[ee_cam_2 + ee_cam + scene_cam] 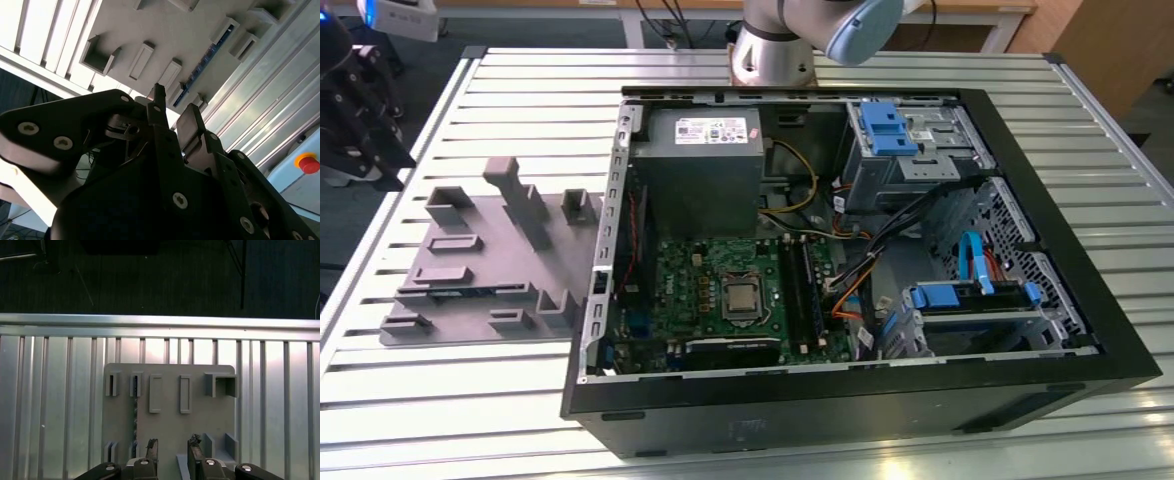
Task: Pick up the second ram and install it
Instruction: 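Pick up the second ram and move it above second insertion slot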
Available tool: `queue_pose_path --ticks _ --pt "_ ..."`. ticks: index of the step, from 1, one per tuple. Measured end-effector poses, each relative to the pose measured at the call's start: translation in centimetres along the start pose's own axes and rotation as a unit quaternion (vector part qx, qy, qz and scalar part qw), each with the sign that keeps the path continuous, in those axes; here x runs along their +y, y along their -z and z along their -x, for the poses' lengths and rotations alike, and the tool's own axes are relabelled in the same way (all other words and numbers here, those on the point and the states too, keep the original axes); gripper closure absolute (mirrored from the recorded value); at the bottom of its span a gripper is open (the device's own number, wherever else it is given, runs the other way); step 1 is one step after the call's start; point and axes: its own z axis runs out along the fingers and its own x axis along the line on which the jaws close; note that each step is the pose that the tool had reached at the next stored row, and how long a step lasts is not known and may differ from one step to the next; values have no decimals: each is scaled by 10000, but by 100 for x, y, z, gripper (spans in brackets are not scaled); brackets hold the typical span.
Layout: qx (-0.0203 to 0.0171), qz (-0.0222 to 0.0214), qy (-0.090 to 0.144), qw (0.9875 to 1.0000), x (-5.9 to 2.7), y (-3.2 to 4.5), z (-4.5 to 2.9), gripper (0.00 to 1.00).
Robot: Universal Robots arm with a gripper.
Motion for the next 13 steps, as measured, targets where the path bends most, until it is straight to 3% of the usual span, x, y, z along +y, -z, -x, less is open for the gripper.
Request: queue_pose_path --ticks 13 --pt "-3 0 0 10000 -1 -37 -2 63"
